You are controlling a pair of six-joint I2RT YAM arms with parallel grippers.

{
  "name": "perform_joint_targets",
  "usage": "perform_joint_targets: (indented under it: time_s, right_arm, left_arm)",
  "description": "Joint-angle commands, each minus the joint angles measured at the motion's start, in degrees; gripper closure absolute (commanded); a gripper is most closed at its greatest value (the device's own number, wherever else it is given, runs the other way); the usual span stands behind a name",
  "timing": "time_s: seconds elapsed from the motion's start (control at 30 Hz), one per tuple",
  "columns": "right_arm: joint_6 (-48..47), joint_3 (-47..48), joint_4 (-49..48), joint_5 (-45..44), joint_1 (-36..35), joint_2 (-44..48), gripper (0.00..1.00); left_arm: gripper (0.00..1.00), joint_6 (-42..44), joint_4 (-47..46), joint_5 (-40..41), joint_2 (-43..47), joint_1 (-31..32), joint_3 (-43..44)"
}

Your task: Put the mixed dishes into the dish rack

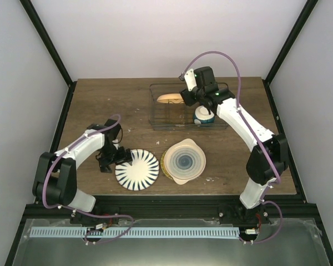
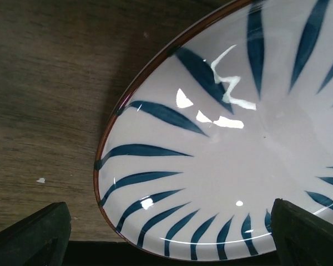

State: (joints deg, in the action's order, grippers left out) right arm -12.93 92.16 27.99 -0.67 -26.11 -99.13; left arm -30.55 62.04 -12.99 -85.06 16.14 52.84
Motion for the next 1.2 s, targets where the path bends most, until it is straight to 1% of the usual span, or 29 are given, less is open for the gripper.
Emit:
perform_joint_targets:
  time_s: [0.0,0.17,0.27,0.4,0.5,0.63,0.8,0.87,0.93,1.07,1.1,1.17]
  right_arm:
    - [0.93,1.72,1.52,-0.38,-0.78,1.71,0.41]
    - [0.89,2.23,1.88,-0.60,-0.87,1.16,0.41]
    - [0.89,2.32,2.48,-1.06,-1.19,0.76,0.41]
    - [0.76,2.58,3.35,-1.47,-1.77,0.14,0.42]
    - [0.58,3.03,3.49,-1.69,-2.22,-0.29,0.42]
    - [0.32,4.79,4.53,-2.02,-3.07,-1.41,0.42]
    - [-0.52,5.61,5.05,-3.54,-4.22,-2.09,0.42]
    - [-0.96,5.74,5.12,-4.41,-4.69,-2.32,0.42]
    - [-1.28,5.87,5.22,-5.04,-5.19,-2.59,0.42]
    - [-1.63,6.25,5.40,-5.54,-5.87,-3.03,0.42]
    - [-1.72,6.34,5.40,-5.76,-5.95,-3.12,0.42]
    - [-1.89,6.45,5.49,-6.20,-6.18,-3.22,0.42]
  left_arm:
    - [0.00,-2.43,-3.61,-1.05,1.89,0.25,-2.30]
    - [0.03,-2.05,-7.56,-2.12,2.07,0.21,-5.70]
    - [0.09,-1.13,-10.23,-2.82,2.68,0.21,-8.63]
    - [0.17,-2.65,-13.39,-3.01,4.42,0.21,-13.10]
    - [0.20,-4.13,-13.50,-1.90,5.44,0.21,-13.91]
    - [0.29,-7.33,-14.78,-0.99,6.75,0.21,-15.60]
    - [0.44,-10.24,-17.75,-1.88,8.19,0.21,-20.03]
    - [0.52,-10.25,-18.28,-1.79,8.00,0.21,-20.18]
    - [0.66,-9.96,-18.44,-1.54,7.68,0.25,-19.83]
    - [0.98,-9.53,-18.51,-1.34,6.64,0.21,-18.96]
    - [1.00,-9.40,-18.53,-1.12,6.39,0.21,-18.82]
    - [1.00,-9.15,-18.79,-1.03,6.09,0.21,-18.61]
